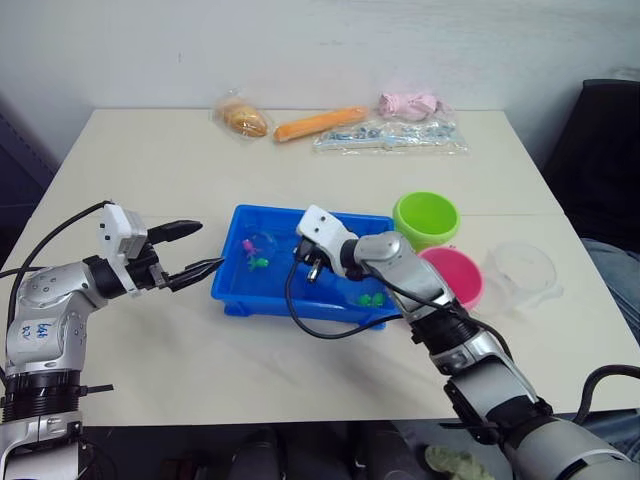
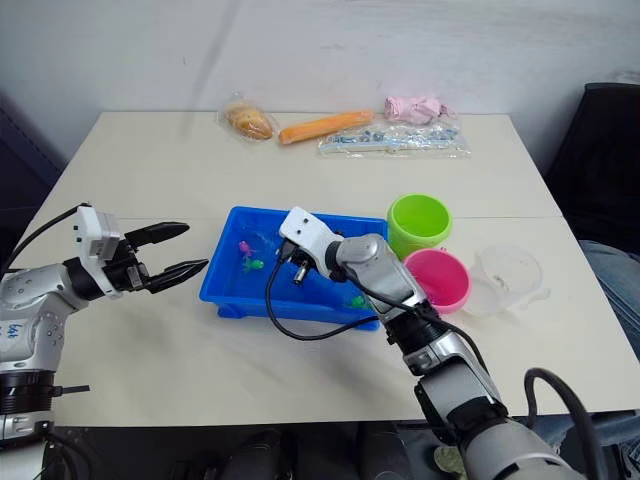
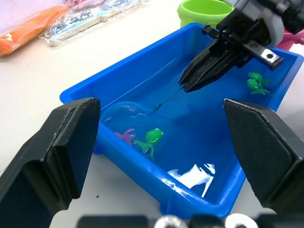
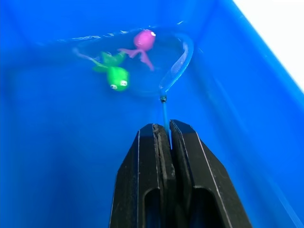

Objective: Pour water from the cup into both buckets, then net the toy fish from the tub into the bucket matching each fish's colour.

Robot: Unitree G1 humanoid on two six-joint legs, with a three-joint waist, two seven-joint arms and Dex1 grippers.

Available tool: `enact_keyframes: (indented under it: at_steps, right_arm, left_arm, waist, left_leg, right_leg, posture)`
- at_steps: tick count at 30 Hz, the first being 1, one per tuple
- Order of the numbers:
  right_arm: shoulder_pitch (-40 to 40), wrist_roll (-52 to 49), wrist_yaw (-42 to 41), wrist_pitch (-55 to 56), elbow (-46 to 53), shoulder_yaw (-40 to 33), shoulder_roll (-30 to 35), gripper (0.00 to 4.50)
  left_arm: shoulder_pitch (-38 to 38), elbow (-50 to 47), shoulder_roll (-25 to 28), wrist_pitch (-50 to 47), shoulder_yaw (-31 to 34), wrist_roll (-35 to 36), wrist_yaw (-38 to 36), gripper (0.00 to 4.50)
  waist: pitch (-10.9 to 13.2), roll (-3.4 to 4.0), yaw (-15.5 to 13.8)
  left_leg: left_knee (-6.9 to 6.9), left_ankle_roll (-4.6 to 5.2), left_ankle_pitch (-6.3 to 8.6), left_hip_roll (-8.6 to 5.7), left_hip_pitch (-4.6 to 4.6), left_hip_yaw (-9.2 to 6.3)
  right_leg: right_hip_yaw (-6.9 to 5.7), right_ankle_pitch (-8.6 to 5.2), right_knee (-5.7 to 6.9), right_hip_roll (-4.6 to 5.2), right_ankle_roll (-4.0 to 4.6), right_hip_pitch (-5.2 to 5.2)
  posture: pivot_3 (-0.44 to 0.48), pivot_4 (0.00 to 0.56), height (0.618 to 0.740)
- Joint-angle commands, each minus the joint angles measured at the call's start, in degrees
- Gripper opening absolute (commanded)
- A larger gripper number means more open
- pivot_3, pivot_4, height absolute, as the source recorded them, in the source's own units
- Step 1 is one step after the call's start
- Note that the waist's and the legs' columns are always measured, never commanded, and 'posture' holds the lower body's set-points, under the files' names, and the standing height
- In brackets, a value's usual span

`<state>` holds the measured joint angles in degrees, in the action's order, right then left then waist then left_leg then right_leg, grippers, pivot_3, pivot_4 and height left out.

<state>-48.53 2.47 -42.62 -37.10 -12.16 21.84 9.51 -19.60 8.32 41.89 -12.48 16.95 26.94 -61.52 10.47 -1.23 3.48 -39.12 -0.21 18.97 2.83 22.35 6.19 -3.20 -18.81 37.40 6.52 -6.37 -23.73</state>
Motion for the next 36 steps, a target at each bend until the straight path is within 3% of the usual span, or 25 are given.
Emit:
enact_keyframes:
  at_steps: [1, 22, 29, 36]
  right_arm:
    - [-0.2, -2.3, -0.6, -2.8, 3.8, -1.9, -0.1, 0.00]
    - [0.0, -6.7, 4.0, -3.1, 1.2, -7.3, -2.4, 0.00]
    - [-0.2, -11.2, 3.0, -10.7, 4.6, -9.9, -2.0, 0.00]
    - [0.1, -18.1, -0.2, -24.2, 16.1, -12.0, 4.7, 0.00]
  left_arm:
    - [0.1, -1.1, 1.5, 0.2, 1.6, 1.1, -0.3, 4.45]
    - [-0.6, -1.6, 1.6, -0.8, 0.8, 1.1, -0.4, 4.45]
    - [-0.7, -1.8, 1.6, -1.0, 0.8, 1.1, -0.4, 4.45]
    - [-1.1, -2.0, 1.7, -1.8, 0.6, 1.6, -0.8, 4.45]
  waist:
    - [0.0, 0.00, 0.0]
    - [0.0, 0.00, -0.1]
    - [0.0, 0.00, 0.0]
    - [0.0, 0.01, -0.3]
  left_leg:
    - [0.00, 0.00, 0.00, 0.00, 0.00, 0.00]
    - [0.02, 0.00, 0.00, -0.02, 0.01, 0.00]
    - [0.02, 0.00, 0.00, -0.02, 0.01, -0.01]
    - [0.02, 0.02, 0.01, -0.03, 0.02, -0.02]
  right_leg:
    - [0.00, 0.00, 0.00, 0.00, 0.00, 0.00]
    - [-0.01, 0.00, -0.01, 0.01, 0.00, 0.00]
    - [-0.01, 0.00, -0.01, 0.01, 0.00, 0.00]
    - [-0.01, 0.00, -0.03, 0.05, 0.00, 0.00]
  posture:
    - [0.000, 0.150, 0.740]
    - [0.000, 0.150, 0.740]
    - [0.000, 0.150, 0.740]
    - [0.000, 0.150, 0.740]
